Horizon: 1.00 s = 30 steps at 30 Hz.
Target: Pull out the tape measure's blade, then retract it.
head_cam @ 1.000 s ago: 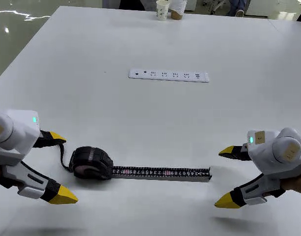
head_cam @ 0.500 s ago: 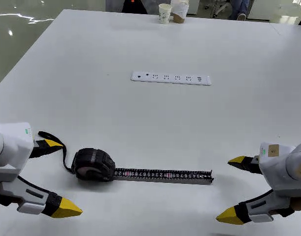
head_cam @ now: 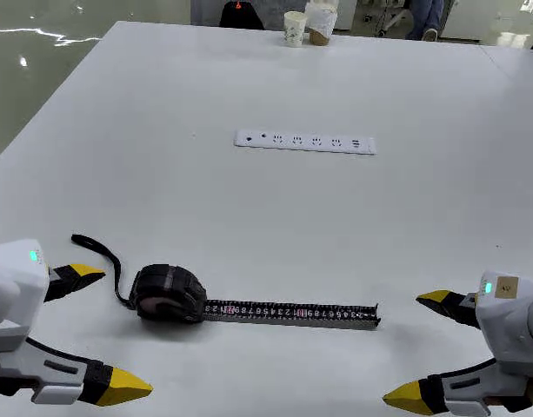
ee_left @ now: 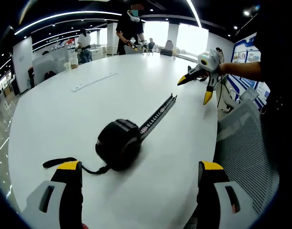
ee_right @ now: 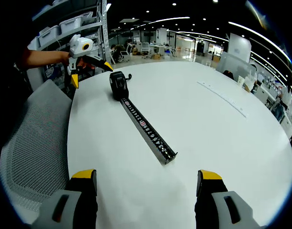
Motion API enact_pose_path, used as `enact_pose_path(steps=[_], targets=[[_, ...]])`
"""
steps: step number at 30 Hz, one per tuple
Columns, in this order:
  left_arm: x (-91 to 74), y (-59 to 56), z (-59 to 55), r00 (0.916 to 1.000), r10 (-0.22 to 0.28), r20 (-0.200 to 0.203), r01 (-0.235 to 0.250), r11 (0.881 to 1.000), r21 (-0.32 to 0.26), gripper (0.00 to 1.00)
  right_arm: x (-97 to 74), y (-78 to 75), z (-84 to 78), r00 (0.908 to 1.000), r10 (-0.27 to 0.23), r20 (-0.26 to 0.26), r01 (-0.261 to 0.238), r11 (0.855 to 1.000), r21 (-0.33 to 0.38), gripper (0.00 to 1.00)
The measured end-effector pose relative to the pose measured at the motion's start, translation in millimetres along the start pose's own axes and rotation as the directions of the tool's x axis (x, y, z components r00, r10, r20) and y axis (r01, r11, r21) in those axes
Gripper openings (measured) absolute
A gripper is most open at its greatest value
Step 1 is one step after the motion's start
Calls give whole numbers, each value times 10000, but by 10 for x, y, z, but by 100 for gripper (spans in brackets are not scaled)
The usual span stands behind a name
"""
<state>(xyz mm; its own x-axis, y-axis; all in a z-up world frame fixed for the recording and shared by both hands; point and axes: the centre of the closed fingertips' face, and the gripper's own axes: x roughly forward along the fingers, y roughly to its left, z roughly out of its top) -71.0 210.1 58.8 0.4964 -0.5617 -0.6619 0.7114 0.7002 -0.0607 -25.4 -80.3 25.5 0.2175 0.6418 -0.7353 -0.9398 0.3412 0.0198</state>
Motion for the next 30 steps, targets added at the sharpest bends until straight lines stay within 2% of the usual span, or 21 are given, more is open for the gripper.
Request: enact_pose_path(steps=[4, 8, 13, 17, 23, 28, 30], targets=[[-10, -40, 1, 9996, 245, 166, -242, 9996, -175, 99, -19, 21, 14, 9991, -309, 302, 299, 9990, 322, 87], [-30, -34, 5, 9969, 678, 398, -660, 9968, -447, 99, -32, 71, 4, 9985, -419, 346, 405, 9985, 379, 88], [-52, -78, -5, 9933, 989, 601, -946, 9930, -711, 99, -61, 99, 26, 9957, -712, 596, 671, 9954, 684, 89], [-77, -103, 17, 9867, 1377, 865, -1289, 9866, -1003, 99, -63, 146, 15, 9947, -822, 614, 767, 9932, 878, 89], [-74, -168, 5, 9822, 1639, 922, -1521, 9808, -1223, 99, -85, 211, 70, 9893, -1089, 971, 959, 9869, 1295, 89], [-82, -208, 10, 9756, 1946, 1019, -1791, 9732, -1442, 99, -99, 246, 107, 9825, -1394, 1235, 1182, 9792, 1652, 90], [-91, -214, 21, 9705, 2153, 1082, -1977, 9682, -1534, 99, -99, 271, 121, 9804, -1492, 1287, 1246, 9755, 1811, 90]])
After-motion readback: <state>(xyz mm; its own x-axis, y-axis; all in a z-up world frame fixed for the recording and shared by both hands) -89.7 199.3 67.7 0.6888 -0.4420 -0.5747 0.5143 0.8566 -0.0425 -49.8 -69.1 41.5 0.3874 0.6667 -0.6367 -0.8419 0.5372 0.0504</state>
